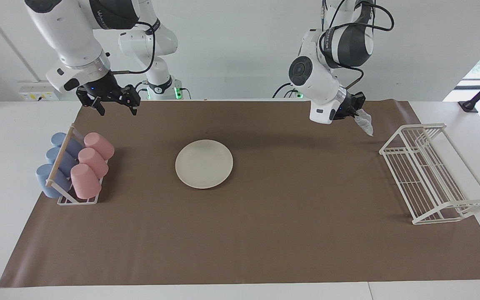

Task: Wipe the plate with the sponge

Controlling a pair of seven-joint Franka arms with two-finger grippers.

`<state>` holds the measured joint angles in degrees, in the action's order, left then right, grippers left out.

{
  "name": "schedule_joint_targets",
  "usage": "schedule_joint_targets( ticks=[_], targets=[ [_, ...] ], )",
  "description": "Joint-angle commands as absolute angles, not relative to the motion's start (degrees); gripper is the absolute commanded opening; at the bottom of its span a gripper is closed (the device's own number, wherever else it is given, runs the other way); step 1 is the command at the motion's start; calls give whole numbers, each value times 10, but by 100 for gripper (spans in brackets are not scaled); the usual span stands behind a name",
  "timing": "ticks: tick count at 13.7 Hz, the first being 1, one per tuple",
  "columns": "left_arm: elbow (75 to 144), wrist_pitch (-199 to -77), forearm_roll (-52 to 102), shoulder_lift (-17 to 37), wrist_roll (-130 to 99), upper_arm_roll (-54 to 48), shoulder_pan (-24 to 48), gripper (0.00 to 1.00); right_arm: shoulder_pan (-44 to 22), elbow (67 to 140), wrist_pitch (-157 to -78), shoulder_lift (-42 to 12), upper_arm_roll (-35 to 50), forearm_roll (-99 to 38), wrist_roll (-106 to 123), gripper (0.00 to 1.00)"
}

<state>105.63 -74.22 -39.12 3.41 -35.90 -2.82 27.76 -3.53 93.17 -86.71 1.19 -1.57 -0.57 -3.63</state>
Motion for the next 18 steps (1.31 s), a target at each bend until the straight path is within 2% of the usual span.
schedule_joint_targets(
  ticks=[1, 5, 10, 13, 18],
  targets=[
    [1039, -701, -460, 70, -367, -22, 288, 0, -22, 932, -865, 15, -10, 5, -19, 100],
    [1015, -679, -607, 157, -364, -16, 278, 0, -10, 938, -872, 16, -10, 5, -3, 100],
    [980, -764, -692, 221, -353, -16, 189, 0, -9, 937, -874, 16, -11, 6, -4, 100],
    [980, -842, -694, 224, -354, -16, 157, 0, -9, 937, -873, 16, -11, 6, -4, 100],
    [988, -890, -685, 225, -355, -17, 134, 0, -9, 938, -873, 16, -11, 6, -4, 100]
  ],
)
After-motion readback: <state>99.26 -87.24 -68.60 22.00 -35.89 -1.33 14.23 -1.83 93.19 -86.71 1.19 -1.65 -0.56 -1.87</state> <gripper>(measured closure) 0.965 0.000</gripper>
